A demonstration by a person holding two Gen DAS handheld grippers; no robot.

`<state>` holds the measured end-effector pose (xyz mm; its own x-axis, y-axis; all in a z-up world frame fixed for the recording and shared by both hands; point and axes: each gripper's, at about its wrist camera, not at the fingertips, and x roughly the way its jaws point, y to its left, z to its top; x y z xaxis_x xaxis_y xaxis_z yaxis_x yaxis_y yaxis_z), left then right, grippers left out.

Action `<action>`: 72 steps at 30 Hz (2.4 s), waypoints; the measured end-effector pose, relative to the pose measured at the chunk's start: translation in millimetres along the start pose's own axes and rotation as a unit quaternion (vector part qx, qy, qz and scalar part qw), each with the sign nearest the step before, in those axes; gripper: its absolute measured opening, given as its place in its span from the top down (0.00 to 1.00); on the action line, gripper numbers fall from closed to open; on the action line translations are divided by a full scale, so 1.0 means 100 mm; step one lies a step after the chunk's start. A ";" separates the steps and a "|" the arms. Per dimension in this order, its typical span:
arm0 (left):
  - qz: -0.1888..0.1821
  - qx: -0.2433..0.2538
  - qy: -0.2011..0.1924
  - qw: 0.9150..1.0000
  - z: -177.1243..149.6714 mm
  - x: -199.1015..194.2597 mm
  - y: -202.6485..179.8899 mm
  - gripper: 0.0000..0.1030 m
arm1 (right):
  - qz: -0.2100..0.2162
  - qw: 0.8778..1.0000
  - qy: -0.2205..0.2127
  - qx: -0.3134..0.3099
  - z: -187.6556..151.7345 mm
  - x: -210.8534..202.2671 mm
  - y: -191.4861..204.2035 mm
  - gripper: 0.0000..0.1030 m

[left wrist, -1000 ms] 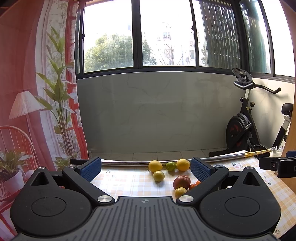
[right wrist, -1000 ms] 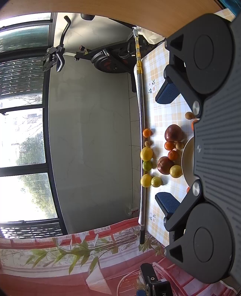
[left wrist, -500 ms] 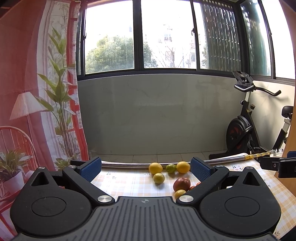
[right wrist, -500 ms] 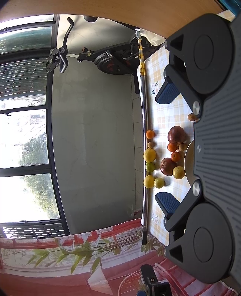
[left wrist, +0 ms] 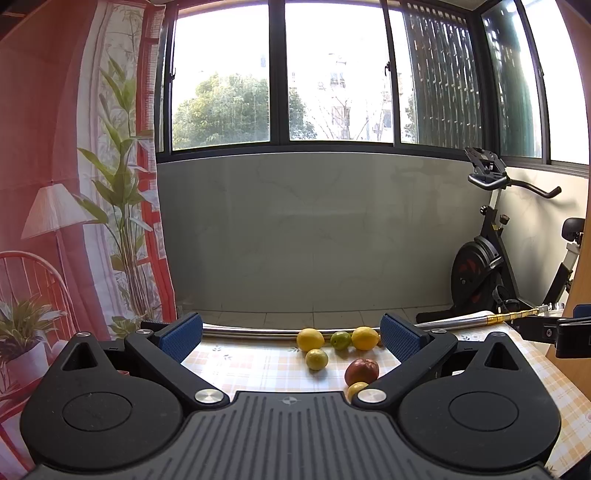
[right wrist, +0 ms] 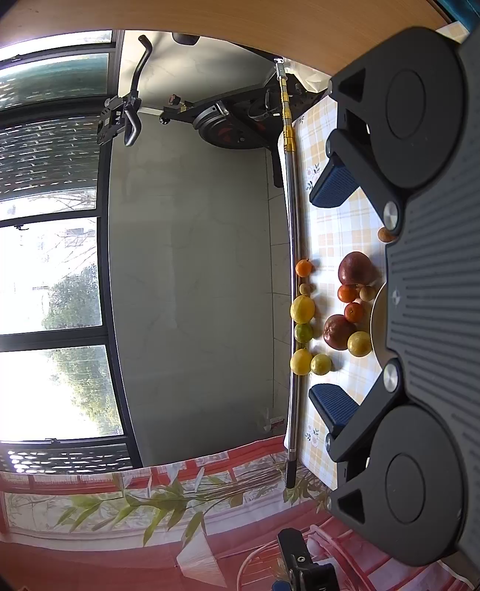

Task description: Organize fruits

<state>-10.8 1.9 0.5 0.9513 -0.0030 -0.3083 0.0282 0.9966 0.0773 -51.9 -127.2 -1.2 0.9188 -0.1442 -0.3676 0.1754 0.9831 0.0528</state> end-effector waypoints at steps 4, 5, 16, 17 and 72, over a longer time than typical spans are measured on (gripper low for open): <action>0.000 0.000 -0.002 1.000 0.00 -0.02 -0.01 0.00 | -0.001 1.000 -0.002 -0.001 0.00 -0.01 0.00 0.00; 0.000 0.000 -0.002 1.000 0.00 -0.02 -0.01 0.00 | -0.001 1.000 -0.003 -0.001 -0.01 -0.02 0.00 0.00; 0.000 -0.001 -0.007 1.000 -0.01 -0.06 0.00 0.00 | -0.005 1.000 -0.012 -0.006 0.00 -0.09 0.02 0.00; 0.000 -0.001 -0.007 1.000 -0.01 -0.07 0.00 0.00 | -0.006 1.000 -0.015 -0.007 0.00 -0.10 0.03 0.00; -0.027 -0.167 0.063 0.984 -0.46 0.82 0.68 0.02 | 0.014 0.999 0.051 -0.004 -0.24 0.61 -0.74 0.03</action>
<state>54.6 73.3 -62.7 0.9050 -0.0673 -0.4200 -0.0452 0.9666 -0.2522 -17.0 -206.2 -50.1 0.8826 -0.1048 -0.4584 0.1467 0.9876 0.0566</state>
